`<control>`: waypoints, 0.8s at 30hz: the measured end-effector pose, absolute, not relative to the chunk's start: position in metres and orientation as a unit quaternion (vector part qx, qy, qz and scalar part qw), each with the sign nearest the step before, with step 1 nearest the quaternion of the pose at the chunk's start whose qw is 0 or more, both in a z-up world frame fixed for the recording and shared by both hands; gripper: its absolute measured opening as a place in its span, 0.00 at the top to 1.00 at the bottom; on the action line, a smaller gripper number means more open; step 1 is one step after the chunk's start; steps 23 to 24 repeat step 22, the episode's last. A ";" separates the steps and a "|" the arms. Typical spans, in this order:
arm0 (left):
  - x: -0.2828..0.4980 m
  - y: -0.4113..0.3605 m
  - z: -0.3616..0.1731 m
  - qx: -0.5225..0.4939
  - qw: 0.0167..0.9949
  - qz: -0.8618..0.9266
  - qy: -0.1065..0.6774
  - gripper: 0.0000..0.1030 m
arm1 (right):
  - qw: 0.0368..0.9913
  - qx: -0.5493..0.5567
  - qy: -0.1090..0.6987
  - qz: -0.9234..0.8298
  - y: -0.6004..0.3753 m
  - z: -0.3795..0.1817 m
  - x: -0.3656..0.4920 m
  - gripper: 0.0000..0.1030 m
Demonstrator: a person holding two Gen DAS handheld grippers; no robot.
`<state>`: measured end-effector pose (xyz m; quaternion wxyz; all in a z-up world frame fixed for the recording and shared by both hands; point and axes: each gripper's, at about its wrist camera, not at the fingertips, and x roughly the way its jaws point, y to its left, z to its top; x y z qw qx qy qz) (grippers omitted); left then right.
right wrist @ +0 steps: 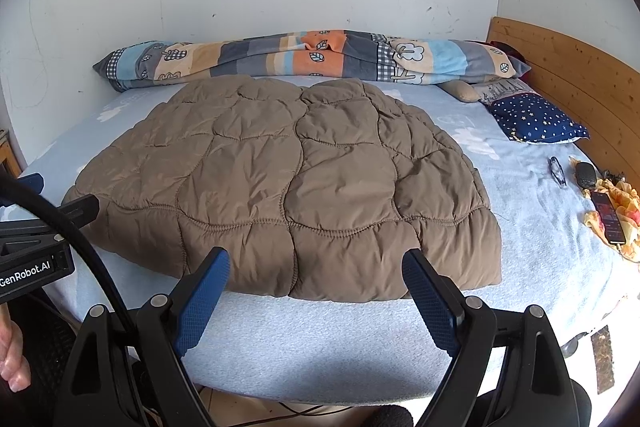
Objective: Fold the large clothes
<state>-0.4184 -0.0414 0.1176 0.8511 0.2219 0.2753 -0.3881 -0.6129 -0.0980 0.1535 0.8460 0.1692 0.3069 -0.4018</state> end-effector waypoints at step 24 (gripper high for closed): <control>-0.402 -0.035 0.121 0.204 0.854 -0.375 0.297 0.17 | 0.845 0.171 0.306 -0.403 -0.099 0.153 -0.615 0.12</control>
